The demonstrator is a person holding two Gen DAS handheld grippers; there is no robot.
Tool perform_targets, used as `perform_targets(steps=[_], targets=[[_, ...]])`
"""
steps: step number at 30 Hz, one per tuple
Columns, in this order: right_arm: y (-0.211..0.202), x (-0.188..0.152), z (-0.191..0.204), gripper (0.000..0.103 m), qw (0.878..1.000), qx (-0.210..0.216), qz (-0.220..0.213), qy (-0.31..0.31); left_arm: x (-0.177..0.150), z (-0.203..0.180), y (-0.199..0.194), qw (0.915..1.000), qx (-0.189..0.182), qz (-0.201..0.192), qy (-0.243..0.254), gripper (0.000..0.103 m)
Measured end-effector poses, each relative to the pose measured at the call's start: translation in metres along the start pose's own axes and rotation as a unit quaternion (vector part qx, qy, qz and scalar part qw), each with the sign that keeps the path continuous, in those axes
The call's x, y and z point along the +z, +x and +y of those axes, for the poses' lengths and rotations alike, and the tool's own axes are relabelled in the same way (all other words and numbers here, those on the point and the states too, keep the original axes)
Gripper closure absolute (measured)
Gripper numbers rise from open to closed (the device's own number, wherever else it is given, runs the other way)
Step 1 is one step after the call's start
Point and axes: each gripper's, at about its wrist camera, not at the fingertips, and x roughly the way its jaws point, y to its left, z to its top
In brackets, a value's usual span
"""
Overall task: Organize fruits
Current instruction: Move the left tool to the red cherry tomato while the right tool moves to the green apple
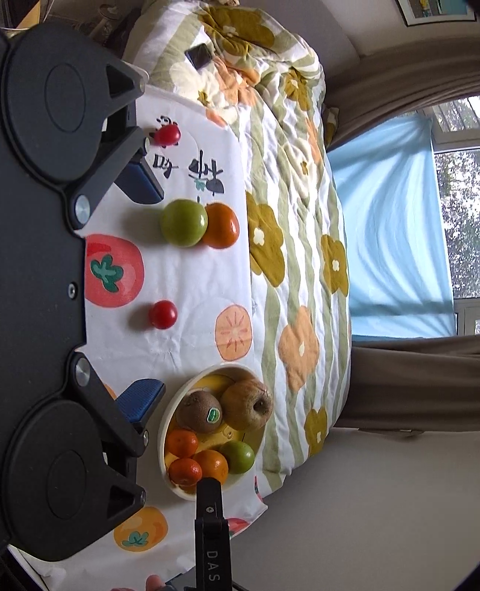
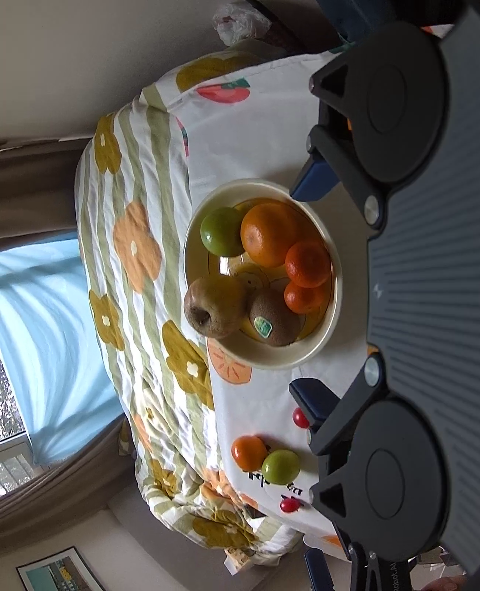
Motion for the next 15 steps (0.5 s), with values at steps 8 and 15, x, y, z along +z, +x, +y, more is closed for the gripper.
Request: perform_targets(steps=[8, 15], targets=[[0.003, 0.007, 0.042, 0.000, 0.999, 0.042, 0.008, -0.011, -0.005, 0.051, -0.019, 0.9982, 0.057, -0.008, -0.018, 0.000], [0.011, 0.009, 0.097, 0.000, 0.999, 0.046, -0.008, -0.016, -0.001, 0.105, -0.015, 0.9981, 0.061, -0.014, -0.001, 0.000]])
